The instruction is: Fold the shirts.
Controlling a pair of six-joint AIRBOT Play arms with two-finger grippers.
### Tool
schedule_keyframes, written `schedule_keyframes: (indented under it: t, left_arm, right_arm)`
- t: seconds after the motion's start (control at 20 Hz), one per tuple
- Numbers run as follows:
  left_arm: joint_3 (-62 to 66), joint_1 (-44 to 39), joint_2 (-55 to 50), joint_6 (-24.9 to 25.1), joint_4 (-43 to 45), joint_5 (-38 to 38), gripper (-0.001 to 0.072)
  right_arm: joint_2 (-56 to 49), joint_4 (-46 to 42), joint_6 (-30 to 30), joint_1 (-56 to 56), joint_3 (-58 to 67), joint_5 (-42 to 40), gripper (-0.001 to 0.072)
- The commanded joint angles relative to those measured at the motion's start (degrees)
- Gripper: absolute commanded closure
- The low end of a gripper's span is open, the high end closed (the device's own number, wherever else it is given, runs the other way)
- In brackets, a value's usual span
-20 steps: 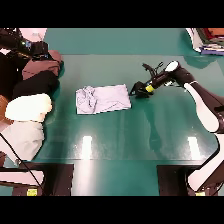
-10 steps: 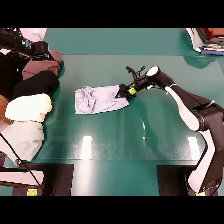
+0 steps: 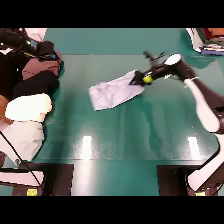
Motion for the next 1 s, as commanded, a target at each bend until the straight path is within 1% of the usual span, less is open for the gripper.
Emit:
schedule_keyframes:
  t: [0.0,0.15,0.25,0.45,0.55,0.65,0.75,0.95]
  left_arm:
    - [0.0,-6.0,0.0,0.7,-0.7,2.3,0.0687]
    - [0.0,-11.9,0.0,0.7,-0.7,5.4,0.0687]
    - [0.0,-15.5,0.0,0.7,-0.7,7.4,0.0687]
    - [0.0,-20.3,0.0,0.7,-0.7,10.6,0.0687]
    - [0.0,-21.7,0.0,0.7,-0.6,12.2,0.0687]
    - [0.0,-22.1,0.0,0.6,-0.7,13.7,0.0687]
    - [0.0,-22.1,0.0,0.6,-0.6,14.8,0.0687]
    - [0.0,-22.1,0.0,0.6,-0.4,14.8,0.0687]
  right_arm:
    - [7.8,-10.8,2.2,-10.9,0.0,2.9,0.0698]
    - [13.3,-16.4,3.3,-23.1,0.0,4.6,0.0698]
    - [15.7,-18.4,4.7,-31.3,0.0,4.6,0.0698]
    - [17.7,-20.0,8.2,-47.7,-0.1,5.9,0.0698]
    - [17.7,-20.0,9.0,-53.7,-0.1,8.0,0.0698]
    - [17.7,-20.0,9.0,-57.4,-0.1,10.3,0.0698]
    - [17.7,-20.0,9.0,-59.6,-0.1,10.7,0.0698]
    - [17.7,-21.2,8.4,-61.3,0.0,14.1,0.0698]
